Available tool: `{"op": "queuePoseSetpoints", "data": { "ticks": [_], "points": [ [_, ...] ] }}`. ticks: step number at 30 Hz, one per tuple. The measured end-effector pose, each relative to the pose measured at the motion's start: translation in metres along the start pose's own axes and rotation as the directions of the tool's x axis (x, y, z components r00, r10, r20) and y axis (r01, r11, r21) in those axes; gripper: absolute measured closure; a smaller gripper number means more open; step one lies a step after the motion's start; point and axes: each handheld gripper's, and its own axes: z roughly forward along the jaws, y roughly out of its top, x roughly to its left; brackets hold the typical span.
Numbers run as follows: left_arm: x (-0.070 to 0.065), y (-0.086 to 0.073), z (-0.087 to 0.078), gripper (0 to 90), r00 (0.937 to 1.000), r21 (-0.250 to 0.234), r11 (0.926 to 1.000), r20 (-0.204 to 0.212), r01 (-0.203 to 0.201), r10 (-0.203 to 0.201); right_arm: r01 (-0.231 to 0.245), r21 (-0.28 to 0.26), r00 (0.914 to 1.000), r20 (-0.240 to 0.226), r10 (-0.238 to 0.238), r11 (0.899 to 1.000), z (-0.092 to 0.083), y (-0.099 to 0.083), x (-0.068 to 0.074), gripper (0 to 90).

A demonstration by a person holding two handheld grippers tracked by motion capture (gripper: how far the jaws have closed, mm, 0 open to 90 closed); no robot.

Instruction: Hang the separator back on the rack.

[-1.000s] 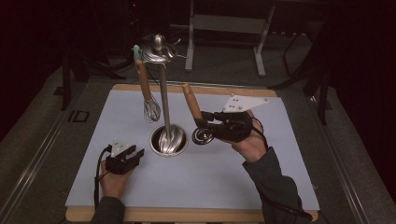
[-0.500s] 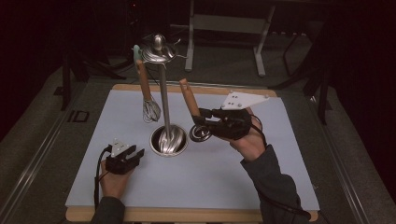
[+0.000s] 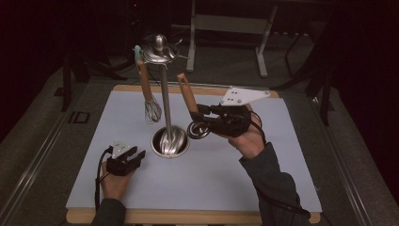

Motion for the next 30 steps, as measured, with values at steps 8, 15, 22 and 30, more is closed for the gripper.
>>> {"op": "queuePoseSetpoints", "data": {
  "ticks": [8,15,22,30],
  "points": [
    [0.000,0.000,0.000,58.8,1.0000,0.001,1.0000,0.001,0.000,0.000,-0.003,-0.013,1.0000,0.003,0.003,1.000,0.002,0.005,0.000,71.3],
    [0.000,0.000,0.000,58.9,1.0000,0.003,1.0000,0.001,-0.002,0.002,0.004,-0.025,1.0000,0.001,-0.004,1.000,0.005,0.015,0.003,71.3],
    [0.000,0.000,0.000,58.8,1.0000,0.001,1.0000,0.002,0.000,0.000,-0.010,-0.025,0.9999,-0.003,0.010,1.000,0.014,0.022,0.003,71.2],
    [0.000,0.000,0.000,58.8,1.0000,0.002,1.0000,0.003,0.000,0.000,-0.025,-0.004,0.9997,-0.002,0.025,1.000,0.027,0.025,0.003,71.0]
  ]
}}
